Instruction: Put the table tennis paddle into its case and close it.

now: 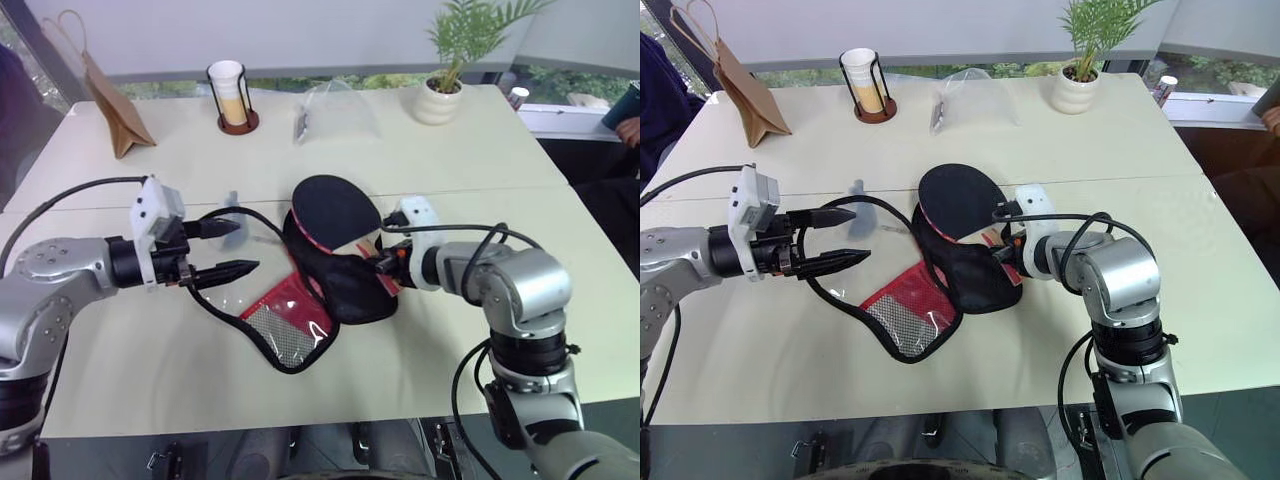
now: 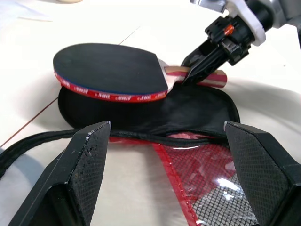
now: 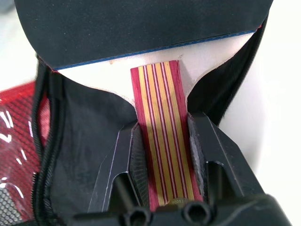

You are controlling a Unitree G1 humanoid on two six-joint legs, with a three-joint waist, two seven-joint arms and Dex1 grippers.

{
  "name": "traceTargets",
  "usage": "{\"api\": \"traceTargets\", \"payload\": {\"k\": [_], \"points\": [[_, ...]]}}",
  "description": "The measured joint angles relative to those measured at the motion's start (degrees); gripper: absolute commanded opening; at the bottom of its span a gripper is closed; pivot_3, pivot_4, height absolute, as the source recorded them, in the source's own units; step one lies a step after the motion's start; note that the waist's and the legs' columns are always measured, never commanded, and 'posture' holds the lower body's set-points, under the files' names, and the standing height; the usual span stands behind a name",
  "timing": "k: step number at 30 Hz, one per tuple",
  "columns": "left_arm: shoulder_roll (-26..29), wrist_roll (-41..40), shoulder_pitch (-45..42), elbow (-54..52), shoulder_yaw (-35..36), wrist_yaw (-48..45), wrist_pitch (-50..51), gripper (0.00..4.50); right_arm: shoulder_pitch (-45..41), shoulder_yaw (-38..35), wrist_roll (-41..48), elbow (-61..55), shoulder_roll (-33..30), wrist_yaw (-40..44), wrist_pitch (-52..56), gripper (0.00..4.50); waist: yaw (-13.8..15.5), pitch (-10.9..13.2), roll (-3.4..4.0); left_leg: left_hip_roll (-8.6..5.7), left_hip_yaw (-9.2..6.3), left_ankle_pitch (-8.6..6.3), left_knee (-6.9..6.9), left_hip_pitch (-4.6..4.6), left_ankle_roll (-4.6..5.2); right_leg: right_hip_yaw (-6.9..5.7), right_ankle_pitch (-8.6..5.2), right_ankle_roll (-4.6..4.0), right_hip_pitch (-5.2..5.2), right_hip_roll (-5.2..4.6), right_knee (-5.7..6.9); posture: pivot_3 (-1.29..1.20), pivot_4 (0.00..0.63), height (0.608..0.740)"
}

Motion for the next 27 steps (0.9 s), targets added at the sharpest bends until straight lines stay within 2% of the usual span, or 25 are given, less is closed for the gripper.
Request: {"api": "traceTargets", "payload": {"k": [17,27], "points": [[0.0,-1.1,2.8,-2.6,1.0,1.9,1.1,3.98,1.2,0.5,14.1,0.2,2.3,-14.0,0.0,0.81,-0.9,0.0,0.0,0.01,0.0,0.01,0.02,0.03,0.02,-0.01,0.01,0.03,0.02,0.08,0.05,0.0,0.15,0.734],[0.0,-1.2,3.2,-3.1,1.7,2.6,1.1,3.98,1.4,0.9,19.1,1.8,1.7,-19.8,0.0,0.81,-0.9,0.0,0.0,0.0,0.0,0.01,0.03,0.04,0.02,-0.02,0.01,0.03,0.03,0.12,0.05,0.0,0.15,0.734]]}}
